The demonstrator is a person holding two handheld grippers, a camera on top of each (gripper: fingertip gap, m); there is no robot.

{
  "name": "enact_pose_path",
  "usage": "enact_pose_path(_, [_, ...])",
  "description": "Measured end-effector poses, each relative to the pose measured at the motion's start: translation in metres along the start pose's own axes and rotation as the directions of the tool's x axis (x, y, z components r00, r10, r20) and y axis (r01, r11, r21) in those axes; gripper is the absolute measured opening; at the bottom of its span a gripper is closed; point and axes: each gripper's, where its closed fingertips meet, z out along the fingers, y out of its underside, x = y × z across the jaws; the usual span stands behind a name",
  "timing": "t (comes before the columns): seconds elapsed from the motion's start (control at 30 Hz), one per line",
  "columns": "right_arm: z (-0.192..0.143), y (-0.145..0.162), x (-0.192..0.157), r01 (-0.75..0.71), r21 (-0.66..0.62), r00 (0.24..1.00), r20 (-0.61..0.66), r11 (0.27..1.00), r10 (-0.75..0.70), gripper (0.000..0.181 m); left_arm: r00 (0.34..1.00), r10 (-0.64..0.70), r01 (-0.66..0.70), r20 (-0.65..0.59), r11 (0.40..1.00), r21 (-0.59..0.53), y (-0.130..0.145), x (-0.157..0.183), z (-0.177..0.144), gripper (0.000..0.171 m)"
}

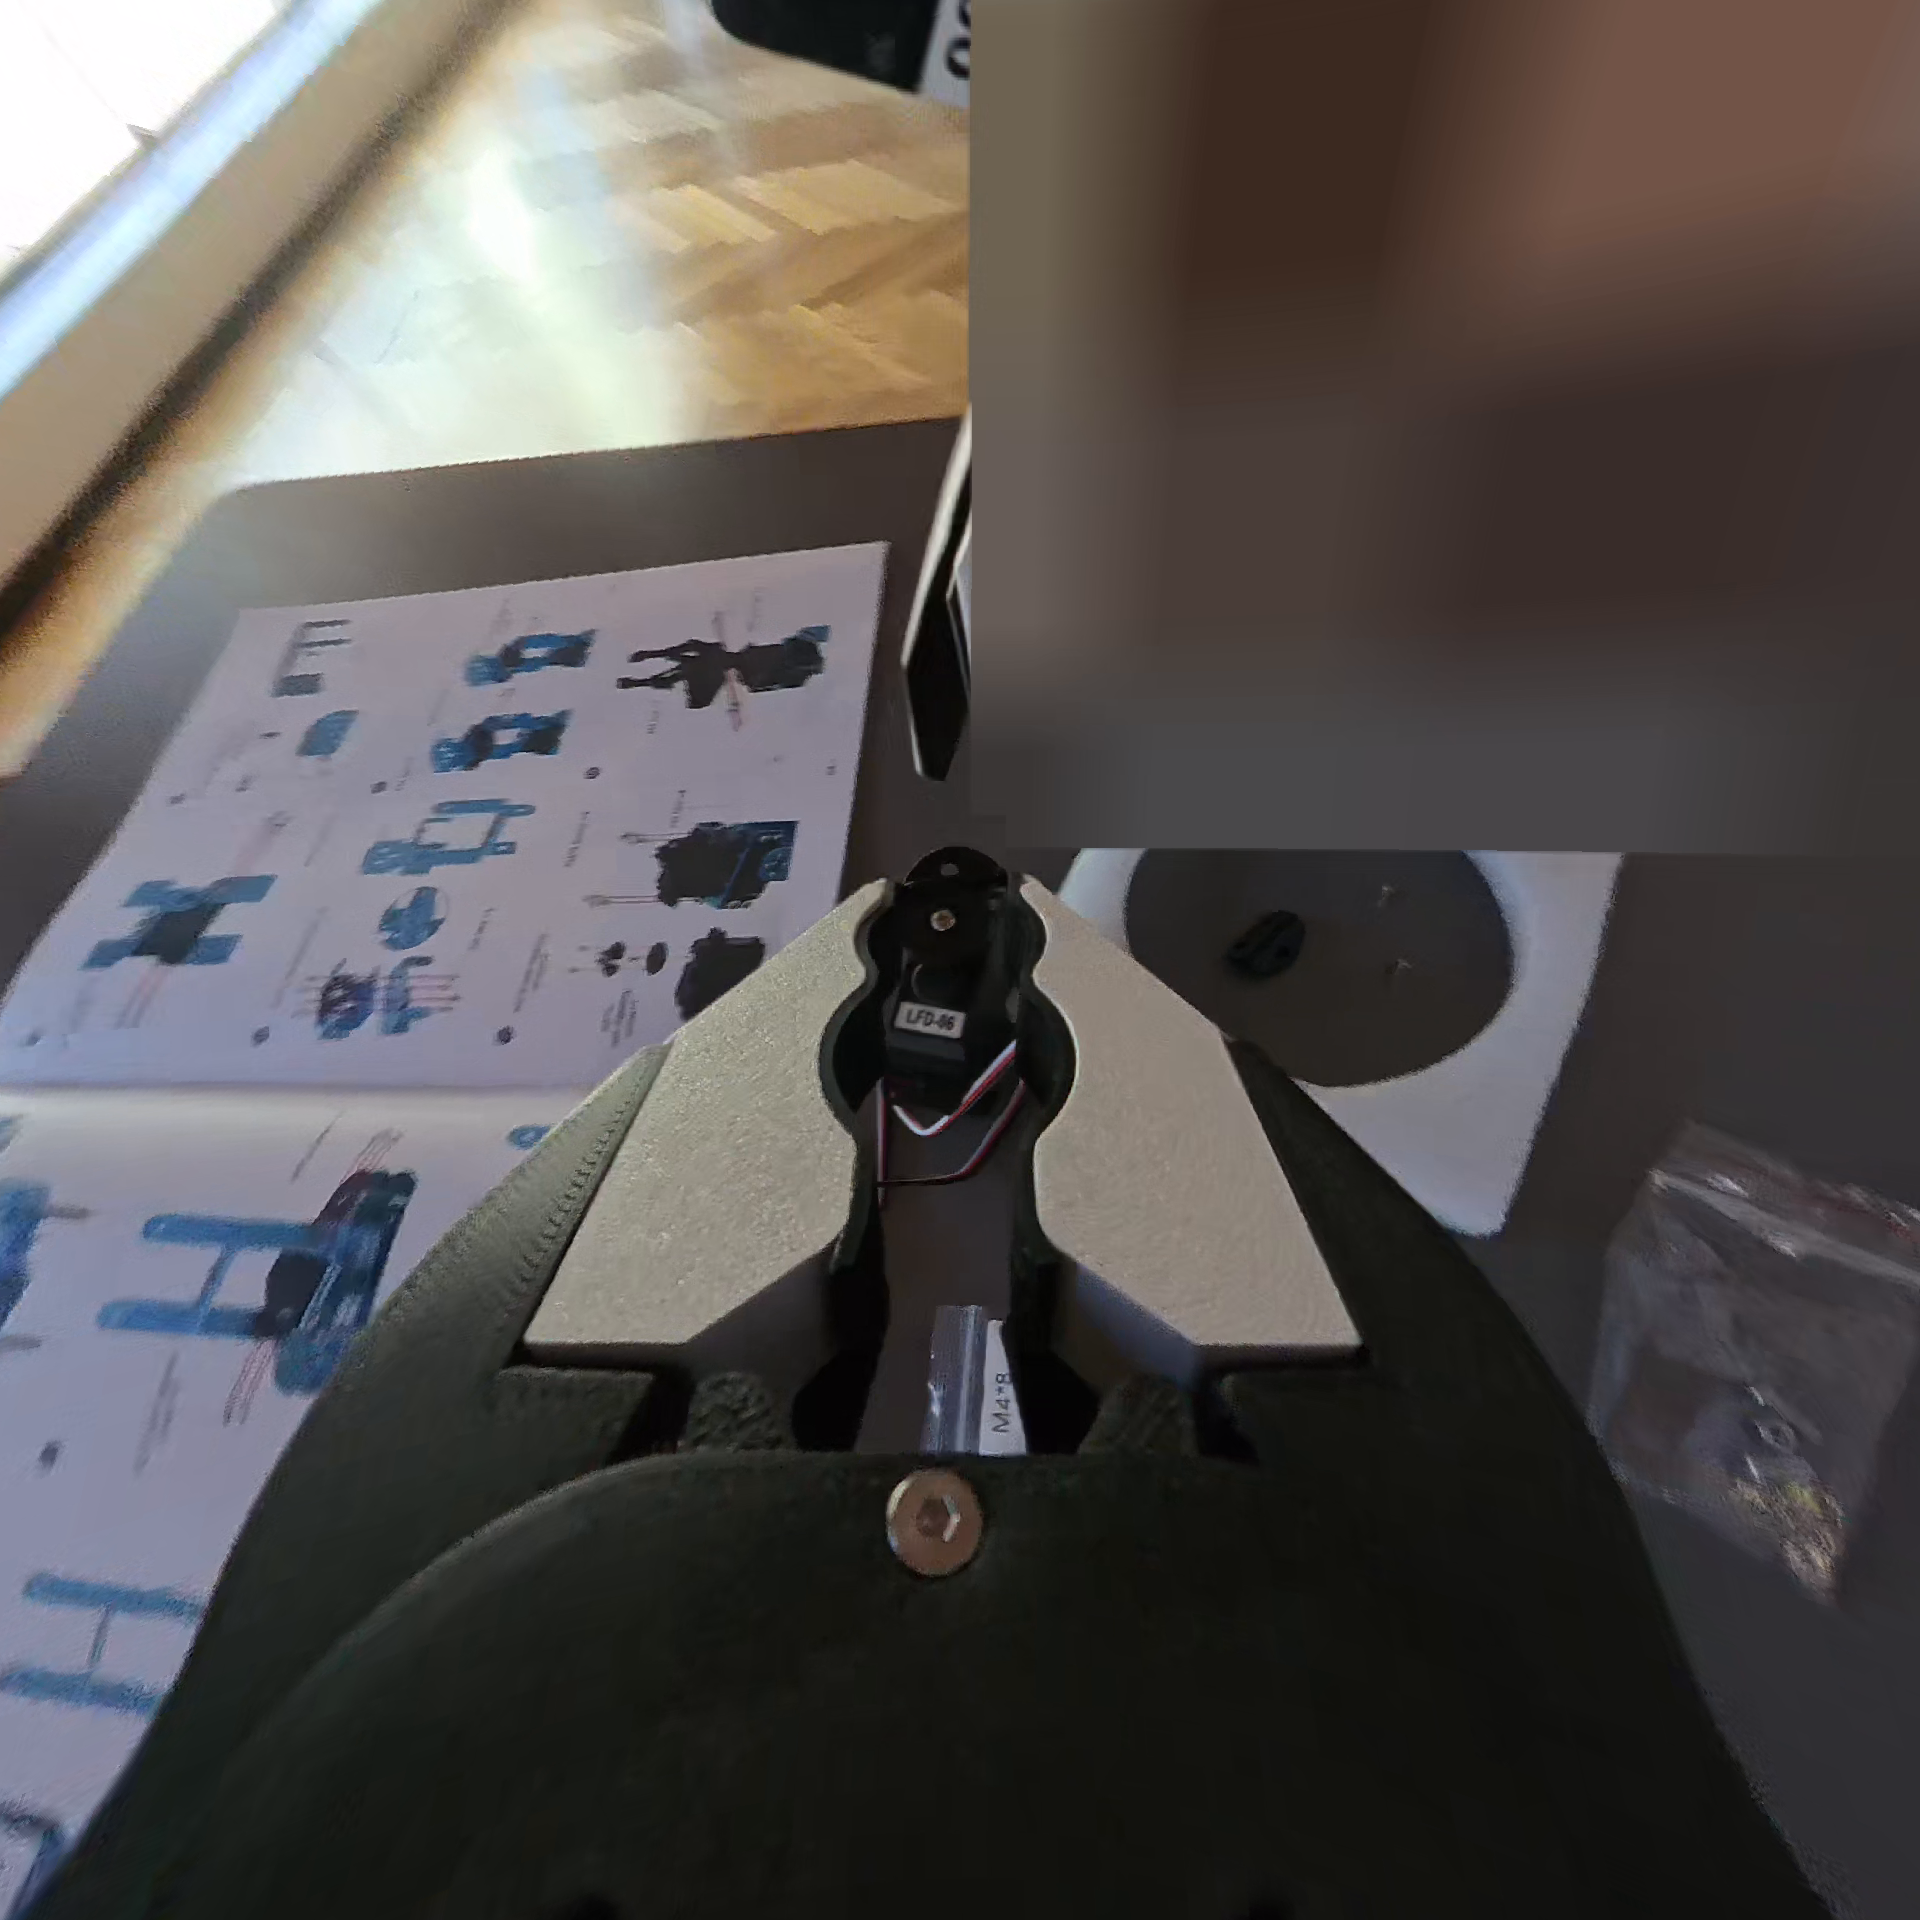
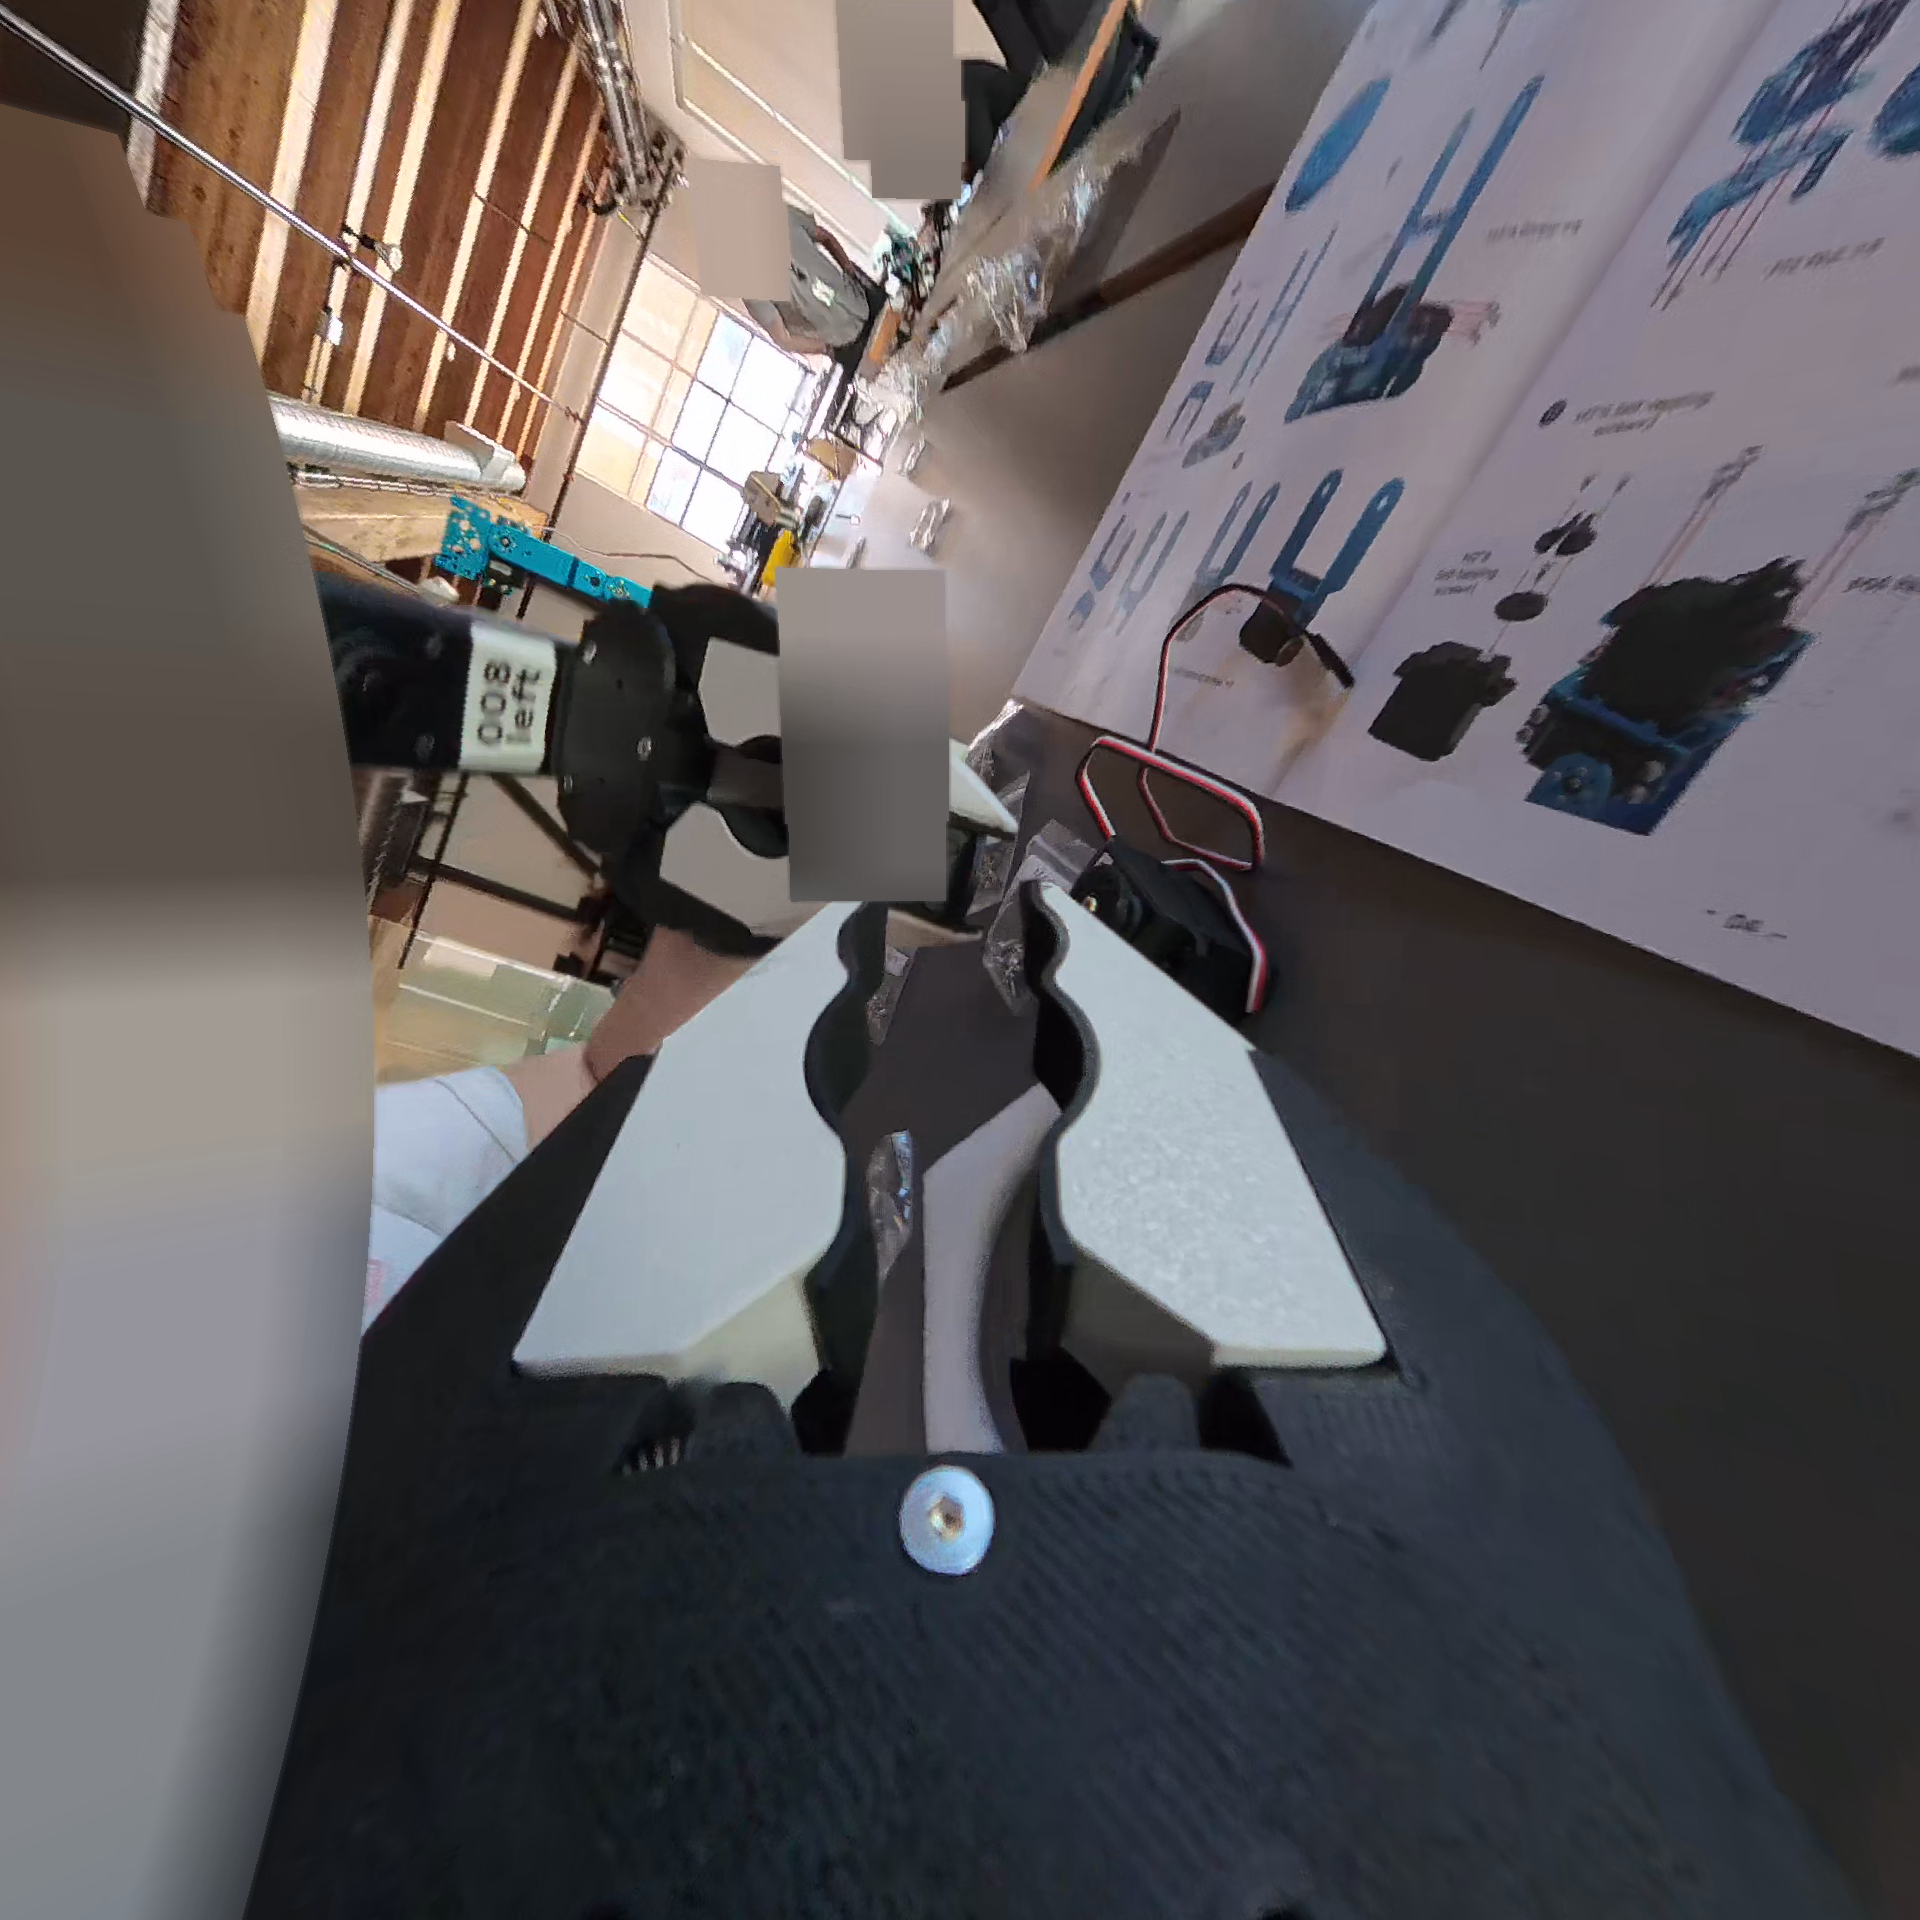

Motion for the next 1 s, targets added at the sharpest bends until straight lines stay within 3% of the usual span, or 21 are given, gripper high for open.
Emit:
enact_pose_path(0.1, [-0.016, 0.003, 0.009, 0.093, 0.047, 0.995, -0.028, 0.995, -0.092, 0.025, 0.986, 0.034, -0.047, -0.165, 0.996, -0.074, 0.002, 0.004, 0.002, 0.017])
enact_pose_path(0.2, [-0.029, 0.011, 0.020, 0.162, 0.074, 0.986, -0.059, 0.984, -0.158, 0.027, 0.962, 0.117, -0.156, -0.249, 0.977, -0.143, 0.007, -0.001, 0.004, 0.017])
enact_pose_path(0.37, [-0.044, 0.005, 0.026, 0.138, 0.156, 0.990, -0.003, 0.978, -0.139, 0.029, 0.914, 0.121, -0.197, -0.386, 0.966, -0.165, 0.007, 0.003, 0.010, 0.017])
enact_pose_path(0.63, [-0.046, 0.005, 0.028, 0.164, 0.140, 0.986, 0.009, 0.976, -0.167, 0.031, 0.887, 0.107, -0.217, -0.450, 0.955, -0.200, 0.015, 0.001, 0.015, 0.017])
enact_pose_path(1.0, [-0.045, 0.006, 0.027, 0.167, 0.132, 0.985, 0.019, 0.977, -0.171, 0.032, 0.884, 0.140, -0.262, -0.447, 0.939, -0.224, 0.014, 0.003, 0.017, 0.017])
